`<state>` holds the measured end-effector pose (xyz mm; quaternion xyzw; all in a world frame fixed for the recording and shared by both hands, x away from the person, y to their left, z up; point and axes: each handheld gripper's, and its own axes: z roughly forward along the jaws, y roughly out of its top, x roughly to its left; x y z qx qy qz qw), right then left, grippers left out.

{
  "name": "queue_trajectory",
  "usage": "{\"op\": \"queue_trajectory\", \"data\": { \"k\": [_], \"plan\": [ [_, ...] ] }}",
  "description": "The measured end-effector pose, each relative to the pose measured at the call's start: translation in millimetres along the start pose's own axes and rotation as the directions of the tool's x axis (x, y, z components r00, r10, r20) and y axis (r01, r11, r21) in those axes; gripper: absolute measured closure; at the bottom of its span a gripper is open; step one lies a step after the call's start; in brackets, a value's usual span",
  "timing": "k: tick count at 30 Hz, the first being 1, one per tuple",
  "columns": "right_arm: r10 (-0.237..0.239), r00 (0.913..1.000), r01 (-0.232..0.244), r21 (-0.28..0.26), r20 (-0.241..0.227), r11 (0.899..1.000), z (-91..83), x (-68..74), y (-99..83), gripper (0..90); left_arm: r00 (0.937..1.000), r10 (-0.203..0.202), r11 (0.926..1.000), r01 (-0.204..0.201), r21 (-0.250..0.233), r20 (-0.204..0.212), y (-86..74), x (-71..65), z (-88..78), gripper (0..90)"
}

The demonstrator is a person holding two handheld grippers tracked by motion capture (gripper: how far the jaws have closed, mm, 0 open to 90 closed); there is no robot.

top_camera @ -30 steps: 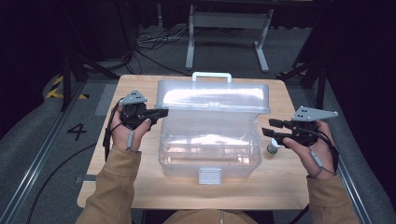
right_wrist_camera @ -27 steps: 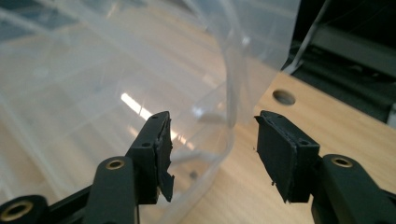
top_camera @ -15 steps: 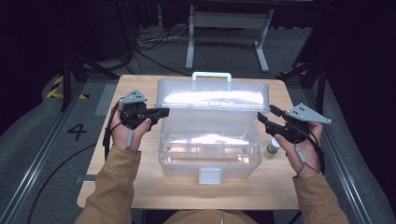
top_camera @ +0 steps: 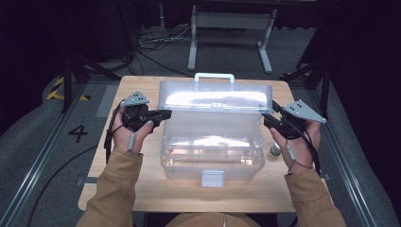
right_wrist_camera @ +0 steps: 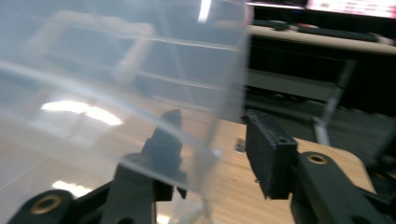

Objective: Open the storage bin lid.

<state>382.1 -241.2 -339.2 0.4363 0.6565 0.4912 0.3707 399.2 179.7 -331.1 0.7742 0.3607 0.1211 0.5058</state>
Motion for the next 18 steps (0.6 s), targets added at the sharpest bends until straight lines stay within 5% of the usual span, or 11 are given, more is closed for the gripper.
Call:
{"op": "queue_trajectory", "data": {
  "k": [7,18],
  "plan": [
    [-0.029,0.9959,0.033,-0.040,0.086,0.999,1.4,6.3,1.7,61.1,1.0000,-0.001,1.0000,0.001,-0.002,0.002,-0.5,-1.3,0.3,82.7],
    [0.011,0.9846,0.004,-0.089,0.175,0.996,15.3,12.5,3.7,68.2,1.0000,-0.004,0.9996,0.004,0.029,-0.007,-3.7,-1.8,-2.3,78.2]
  ]
}}
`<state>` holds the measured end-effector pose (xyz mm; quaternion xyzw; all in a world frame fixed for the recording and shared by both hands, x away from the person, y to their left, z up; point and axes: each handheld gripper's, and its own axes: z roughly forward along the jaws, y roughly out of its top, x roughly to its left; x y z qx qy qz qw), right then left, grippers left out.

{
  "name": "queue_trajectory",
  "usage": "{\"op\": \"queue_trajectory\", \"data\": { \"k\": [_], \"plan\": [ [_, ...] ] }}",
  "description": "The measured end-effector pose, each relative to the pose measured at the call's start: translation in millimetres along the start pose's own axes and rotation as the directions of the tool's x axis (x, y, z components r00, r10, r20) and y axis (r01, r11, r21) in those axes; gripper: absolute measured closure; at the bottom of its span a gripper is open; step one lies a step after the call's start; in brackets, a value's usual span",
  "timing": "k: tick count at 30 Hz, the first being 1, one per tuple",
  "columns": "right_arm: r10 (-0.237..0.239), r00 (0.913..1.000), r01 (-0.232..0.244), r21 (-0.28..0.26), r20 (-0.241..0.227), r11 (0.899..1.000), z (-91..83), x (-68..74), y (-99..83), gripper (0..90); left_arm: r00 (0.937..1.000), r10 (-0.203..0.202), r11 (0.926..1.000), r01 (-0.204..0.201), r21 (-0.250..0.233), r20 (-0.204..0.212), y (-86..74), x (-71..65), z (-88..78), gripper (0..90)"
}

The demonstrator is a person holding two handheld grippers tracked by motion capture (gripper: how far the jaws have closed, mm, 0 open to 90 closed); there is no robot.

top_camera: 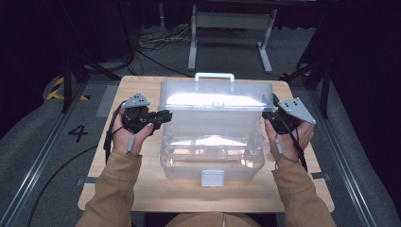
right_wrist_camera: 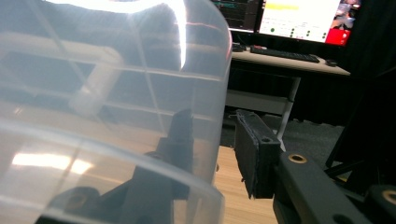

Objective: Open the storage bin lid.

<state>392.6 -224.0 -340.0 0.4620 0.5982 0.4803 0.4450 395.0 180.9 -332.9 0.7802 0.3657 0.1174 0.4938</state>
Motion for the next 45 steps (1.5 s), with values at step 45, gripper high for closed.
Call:
{"op": "queue_trajectory", "data": {
  "k": [45],
  "plan": [
    [0.026,0.9986,-0.022,0.076,-0.046,0.997,45.1,-15.9,29.8,81.3,0.9545,0.143,0.9440,-0.211,0.253,0.262,-49.0,-47.8,-4.4,58.7]
  ]
}}
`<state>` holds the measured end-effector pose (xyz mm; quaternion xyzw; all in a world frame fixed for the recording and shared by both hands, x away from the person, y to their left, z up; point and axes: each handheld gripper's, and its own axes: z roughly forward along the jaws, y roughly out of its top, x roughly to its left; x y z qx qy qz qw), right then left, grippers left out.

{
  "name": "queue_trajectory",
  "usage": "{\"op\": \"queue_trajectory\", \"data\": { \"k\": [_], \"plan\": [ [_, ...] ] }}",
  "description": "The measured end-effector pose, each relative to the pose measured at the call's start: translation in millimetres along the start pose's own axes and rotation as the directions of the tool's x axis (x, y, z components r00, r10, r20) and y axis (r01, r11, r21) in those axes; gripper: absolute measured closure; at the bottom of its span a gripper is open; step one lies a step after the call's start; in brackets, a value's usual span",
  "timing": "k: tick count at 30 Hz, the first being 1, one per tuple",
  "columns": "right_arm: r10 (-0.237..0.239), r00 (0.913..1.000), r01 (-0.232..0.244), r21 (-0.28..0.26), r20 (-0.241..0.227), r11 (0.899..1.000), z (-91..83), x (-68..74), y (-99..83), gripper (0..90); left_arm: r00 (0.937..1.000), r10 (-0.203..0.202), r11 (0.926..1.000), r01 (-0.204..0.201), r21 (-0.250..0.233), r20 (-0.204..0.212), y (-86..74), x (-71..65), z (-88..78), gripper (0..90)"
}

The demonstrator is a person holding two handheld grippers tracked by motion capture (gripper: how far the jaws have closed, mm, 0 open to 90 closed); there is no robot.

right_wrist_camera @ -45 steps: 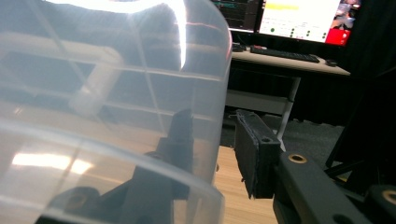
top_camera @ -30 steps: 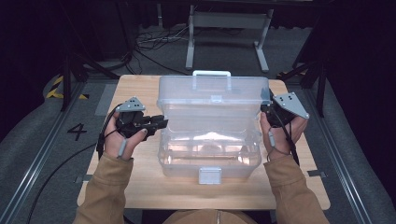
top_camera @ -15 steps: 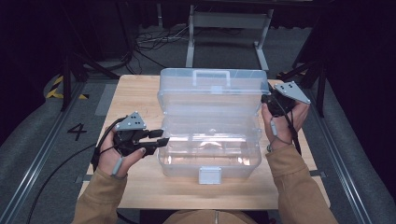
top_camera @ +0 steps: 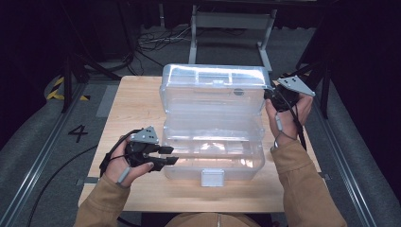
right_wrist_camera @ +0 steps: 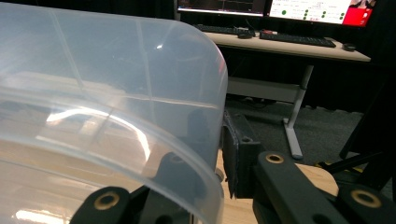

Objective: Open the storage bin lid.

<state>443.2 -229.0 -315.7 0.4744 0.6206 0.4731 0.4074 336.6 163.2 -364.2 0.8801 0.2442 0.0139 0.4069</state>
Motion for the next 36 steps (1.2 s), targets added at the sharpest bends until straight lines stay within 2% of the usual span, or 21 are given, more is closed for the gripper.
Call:
{"op": "queue_trajectory", "data": {
  "k": [5,9,12,15,16,20,27,36],
  "plan": [
    [-0.003,0.9999,0.003,0.014,-0.014,1.000,3.2,-2.3,2.3,80.6,0.9992,0.028,0.9980,-0.030,0.055,0.028,-0.2,-1.5,14.0,57.0],
    [-0.002,0.9998,0.003,0.018,-0.021,1.000,5.7,-3.6,3.3,80.3,0.9983,0.032,0.9936,-0.037,0.107,0.050,-1.9,-1.7,26.5,56.7],
    [0.003,0.9996,-0.003,0.017,-0.027,1.000,7.2,-5.1,3.3,80.2,0.9972,0.023,0.9912,-0.032,0.129,0.071,-4.0,-1.0,35.8,56.9],
    [0.002,0.9996,-0.001,0.023,-0.029,1.000,8.7,-5.2,4.4,80.0,0.9969,0.021,0.9871,-0.033,0.156,0.076,-5.3,-0.9,44.0,58.0],
    [0.002,0.9996,-0.001,0.025,-0.029,1.000,9.2,-5.3,4.7,80.0,0.9965,0.025,0.9850,-0.038,0.168,0.080,-5.7,-0.5,45.9,58.8],
    [0.005,0.9993,-0.004,0.029,-0.036,1.000,12.0,-6.8,5.6,79.7,0.9964,0.027,0.9796,-0.042,0.196,0.080,-7.9,0.9,51.6,72.4],
    [0.010,0.9990,-0.009,0.031,-0.043,0.999,16.4,-8.8,6.2,79.7,0.9969,0.014,0.9775,-0.030,0.209,0.077,-11.9,3.6,58.8,73.2],
    [0.026,0.9987,-0.024,0.053,-0.044,0.998,22.0,-10.8,8.6,80.0,0.9976,0.010,0.9810,-0.023,0.193,0.068,-14.5,2.6,58.5,72.9]
  ]
}}
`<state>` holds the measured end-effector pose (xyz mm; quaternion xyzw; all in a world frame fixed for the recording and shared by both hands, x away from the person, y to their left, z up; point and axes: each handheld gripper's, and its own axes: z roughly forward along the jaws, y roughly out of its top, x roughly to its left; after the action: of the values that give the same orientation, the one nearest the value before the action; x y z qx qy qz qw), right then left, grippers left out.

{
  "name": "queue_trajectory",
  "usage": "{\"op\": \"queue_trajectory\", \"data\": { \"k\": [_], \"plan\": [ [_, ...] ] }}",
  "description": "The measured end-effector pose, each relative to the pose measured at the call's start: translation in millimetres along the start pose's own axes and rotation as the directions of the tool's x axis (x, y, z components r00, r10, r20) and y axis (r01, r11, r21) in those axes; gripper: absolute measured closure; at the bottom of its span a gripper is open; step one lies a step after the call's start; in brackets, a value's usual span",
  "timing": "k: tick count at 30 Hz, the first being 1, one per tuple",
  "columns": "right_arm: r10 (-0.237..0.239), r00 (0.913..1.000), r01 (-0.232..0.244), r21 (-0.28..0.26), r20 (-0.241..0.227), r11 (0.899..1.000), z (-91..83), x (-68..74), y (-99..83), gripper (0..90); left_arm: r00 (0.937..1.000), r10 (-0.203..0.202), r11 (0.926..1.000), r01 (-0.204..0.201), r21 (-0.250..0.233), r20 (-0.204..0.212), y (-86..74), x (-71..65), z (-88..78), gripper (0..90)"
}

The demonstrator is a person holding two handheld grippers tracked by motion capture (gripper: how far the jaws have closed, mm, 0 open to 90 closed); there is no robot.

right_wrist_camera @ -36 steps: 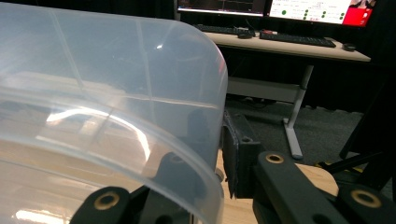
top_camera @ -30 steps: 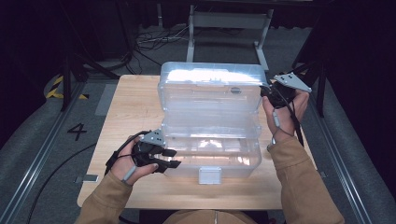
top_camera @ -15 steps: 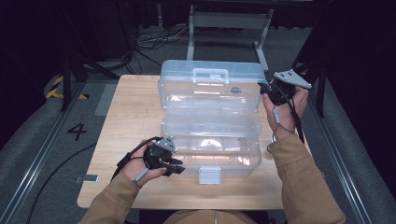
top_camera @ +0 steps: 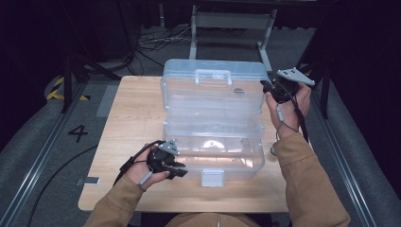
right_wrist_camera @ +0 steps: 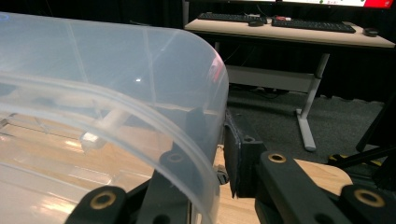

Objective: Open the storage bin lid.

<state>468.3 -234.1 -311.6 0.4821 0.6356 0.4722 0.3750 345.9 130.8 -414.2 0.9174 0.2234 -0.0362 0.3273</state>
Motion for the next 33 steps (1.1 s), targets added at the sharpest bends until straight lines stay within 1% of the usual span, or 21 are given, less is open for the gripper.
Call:
{"op": "queue_trajectory", "data": {
  "k": [4,10,14,20,22,25,33],
  "plan": [
    [-0.007,1.0000,0.007,0.012,0.005,1.000,2.6,-0.2,1.9,80.0,1.0000,0.001,1.0000,-0.001,-0.003,0.003,-0.5,0.3,0.0,72.8],
    [-0.011,0.9999,0.011,0.011,0.011,1.000,6.4,-0.5,2.8,80.1,1.0000,0.002,1.0000,-0.002,-0.008,0.005,-1.4,0.6,0.0,72.8],
    [-0.009,0.9999,0.009,0.015,0.009,1.000,11.5,-1.9,3.7,80.0,0.9998,-0.018,0.9997,0.018,-0.013,0.009,-2.4,0.9,0.1,72.2],
    [-0.003,1.0000,0.003,0.025,0.004,1.000,17.9,-4.2,5.4,80.0,0.9996,-0.028,0.9994,0.028,-0.022,0.006,-3.9,1.2,0.1,71.5],
    [-0.002,1.0000,0.002,0.027,0.007,1.000,18.9,-4.0,5.6,80.0,0.9992,-0.040,0.9990,0.040,-0.019,0.006,-3.6,0.7,0.3,71.3],
    [-0.009,0.9999,0.009,0.026,0.013,1.000,23.5,-4.5,5.9,80.1,0.9990,-0.043,0.9989,0.043,-0.017,0.004,-3.5,0.6,0.4,71.2],
    [-0.005,0.9998,0.005,0.032,0.021,0.999,34.8,-5.9,6.5,80.6,0.9989,-0.047,0.9988,0.047,-0.014,0.003,-3.4,0.5,0.5,71.2]
  ]
}}
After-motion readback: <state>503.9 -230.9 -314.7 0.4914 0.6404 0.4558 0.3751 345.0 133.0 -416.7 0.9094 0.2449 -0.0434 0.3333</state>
